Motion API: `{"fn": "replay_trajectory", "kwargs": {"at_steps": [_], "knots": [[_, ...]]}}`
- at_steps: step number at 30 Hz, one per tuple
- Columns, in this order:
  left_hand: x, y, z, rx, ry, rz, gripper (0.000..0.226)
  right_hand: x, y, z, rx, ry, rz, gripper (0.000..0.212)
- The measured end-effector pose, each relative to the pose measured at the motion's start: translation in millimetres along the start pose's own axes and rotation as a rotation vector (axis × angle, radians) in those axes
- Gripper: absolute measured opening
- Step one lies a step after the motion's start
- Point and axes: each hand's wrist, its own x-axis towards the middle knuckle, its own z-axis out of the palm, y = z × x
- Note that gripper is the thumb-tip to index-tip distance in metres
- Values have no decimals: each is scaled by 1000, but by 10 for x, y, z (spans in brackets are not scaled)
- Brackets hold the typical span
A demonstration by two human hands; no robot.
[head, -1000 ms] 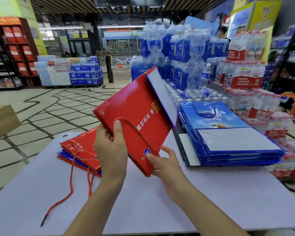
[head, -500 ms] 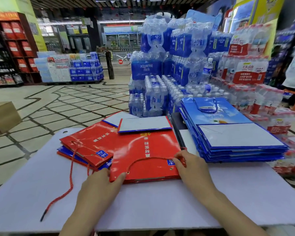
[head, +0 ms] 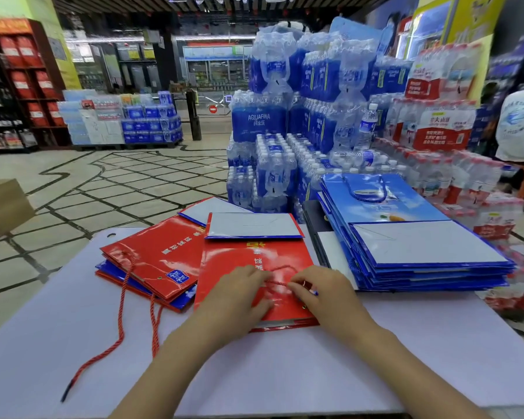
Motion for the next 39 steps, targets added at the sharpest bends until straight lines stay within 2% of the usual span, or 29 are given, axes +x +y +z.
{"fn": "replay_trajectory", "kwargs": {"at_steps": [2,5,9,14,17,23,25,28,30,32,36,39], "knots": [[114,2,132,45,-23,39,40,-36,32,53,-3,-13,-27,18],[164,-65,249,32,31,51,24,-100,50,90,-43,-4,-17,27],[123,-160,319,-25,103,69,19,-103,24,97,-102,50,11,36],[-4,-285,277,4,324,-71,19,-147,20,95,-88,26,41,16],[-15,-336,236,115,476,-183,21,-164,44,102,-91,32,23,8],[-28,-288,255,316,442,-375,18,-142,97,111,-72,27,23,10],[-10,-263,255,311,448,-311,16,-134,108,93,-39,21,28,8],[21,-181,333,160,360,89,44,-138,117,72,25,-41,27,9],[16,-109,395,131,210,289,47,-133,136,66,41,-64,34,10],[22,-81,413,112,151,332,41,-121,148,63,45,-72,44,7],[19,-108,421,-16,171,309,28,-111,155,78,28,-83,43,14],[15,-101,413,-85,141,247,27,-113,141,64,12,-130,56,6]]}}
